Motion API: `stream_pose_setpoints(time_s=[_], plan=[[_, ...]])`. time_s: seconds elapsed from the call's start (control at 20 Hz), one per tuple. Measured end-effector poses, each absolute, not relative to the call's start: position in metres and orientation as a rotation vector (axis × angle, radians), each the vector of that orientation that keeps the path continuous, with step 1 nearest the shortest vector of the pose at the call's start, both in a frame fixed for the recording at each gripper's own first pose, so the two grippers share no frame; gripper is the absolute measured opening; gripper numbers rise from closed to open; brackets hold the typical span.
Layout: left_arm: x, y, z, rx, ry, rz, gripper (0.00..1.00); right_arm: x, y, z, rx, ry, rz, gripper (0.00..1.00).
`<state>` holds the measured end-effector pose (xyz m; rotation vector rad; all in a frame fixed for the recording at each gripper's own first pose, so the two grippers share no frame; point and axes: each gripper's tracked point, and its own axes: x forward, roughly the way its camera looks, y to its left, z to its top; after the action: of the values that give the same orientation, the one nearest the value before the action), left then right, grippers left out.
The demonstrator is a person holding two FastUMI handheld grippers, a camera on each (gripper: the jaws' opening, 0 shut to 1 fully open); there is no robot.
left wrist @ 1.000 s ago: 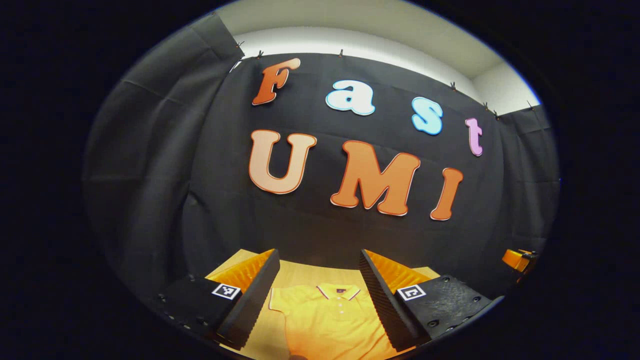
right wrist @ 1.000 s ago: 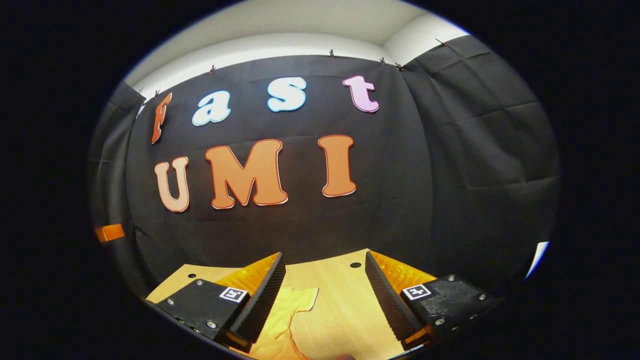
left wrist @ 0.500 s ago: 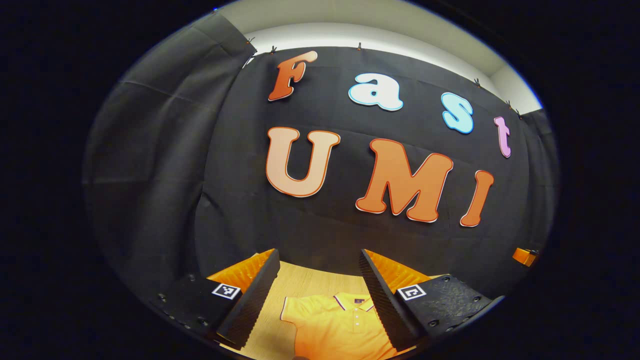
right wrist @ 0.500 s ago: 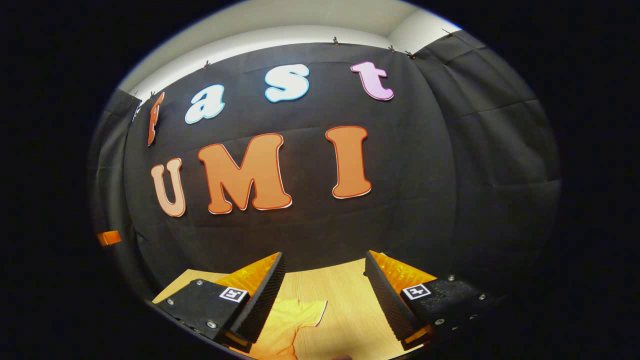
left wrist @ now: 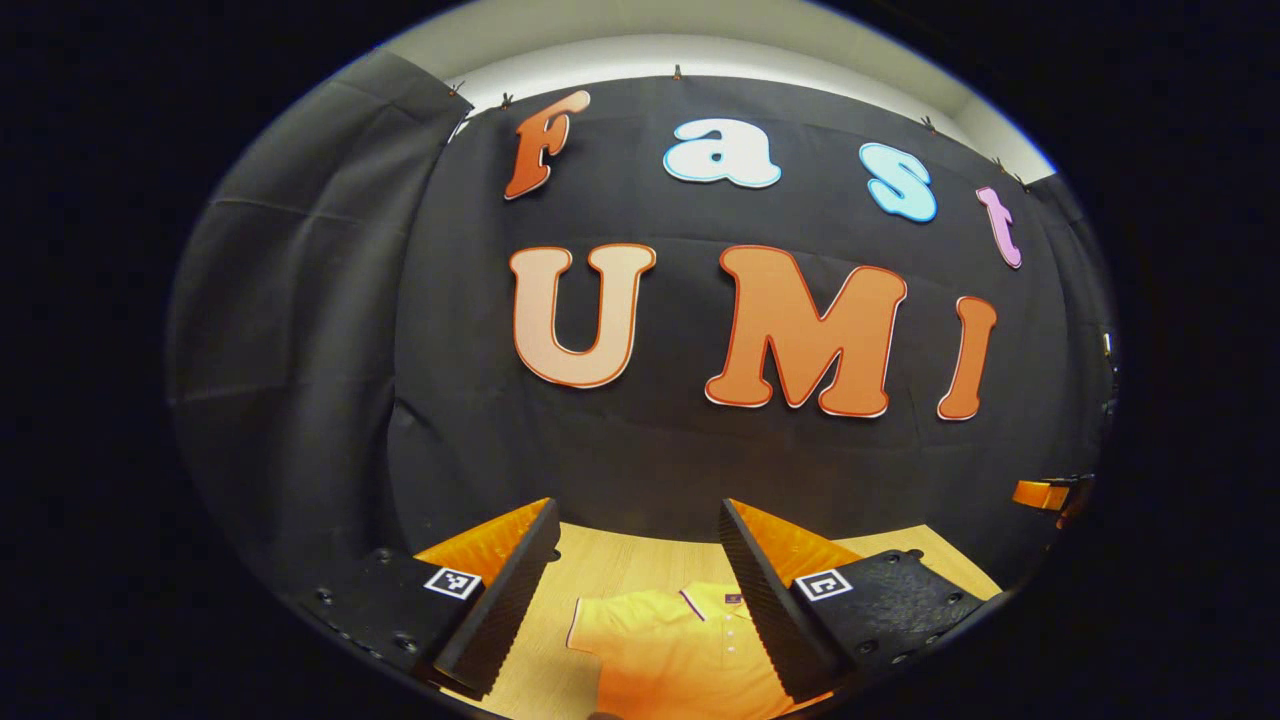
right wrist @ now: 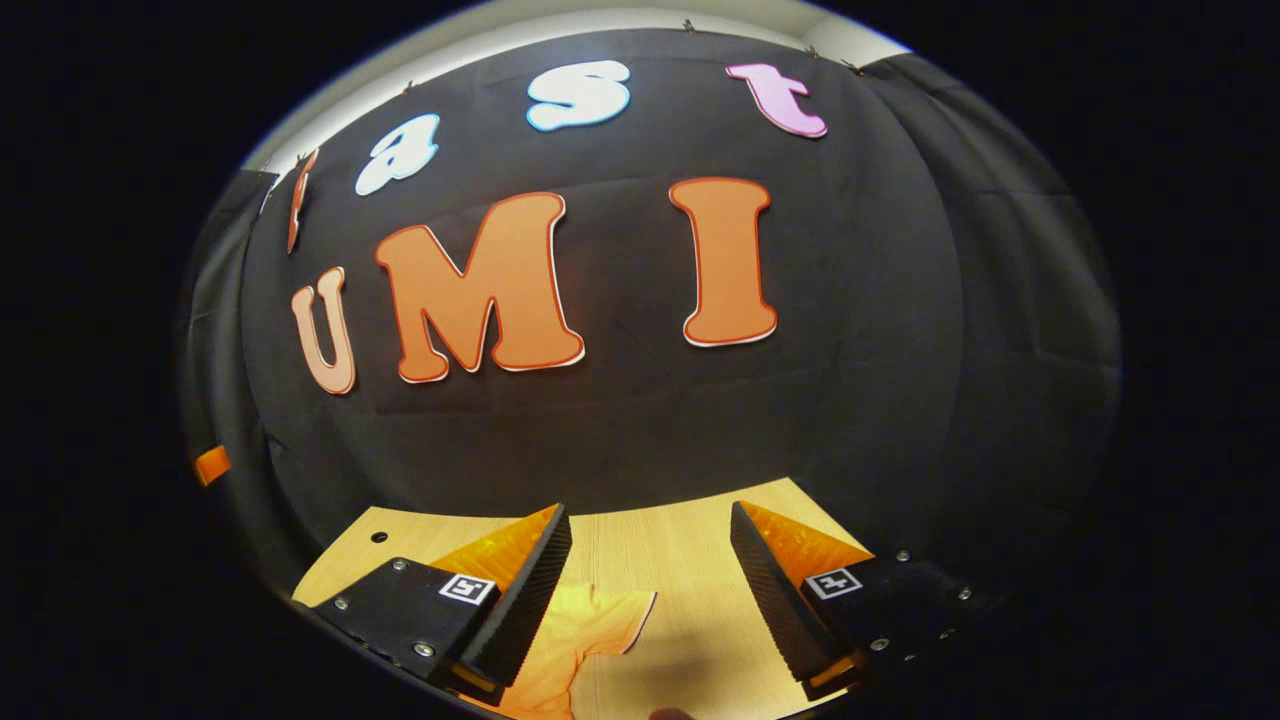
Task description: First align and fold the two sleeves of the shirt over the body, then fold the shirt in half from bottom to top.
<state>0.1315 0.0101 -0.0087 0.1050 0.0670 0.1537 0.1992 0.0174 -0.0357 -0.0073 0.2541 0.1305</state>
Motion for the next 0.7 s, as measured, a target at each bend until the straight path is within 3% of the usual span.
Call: stream_pose_setpoints(time_s=[0.35,0.7], plan=[[0.186,0.025,-0.024,0.142,0.125,0.084,0.98,0.203,0.025,-0.057,-0.036,0.371,0.075,0.97],[0.217,0.038,-0.062,0.085,0.214,0.04,0.98,0.213,0.066,-0.063,-0.052,0.494,0.098,0.97]])
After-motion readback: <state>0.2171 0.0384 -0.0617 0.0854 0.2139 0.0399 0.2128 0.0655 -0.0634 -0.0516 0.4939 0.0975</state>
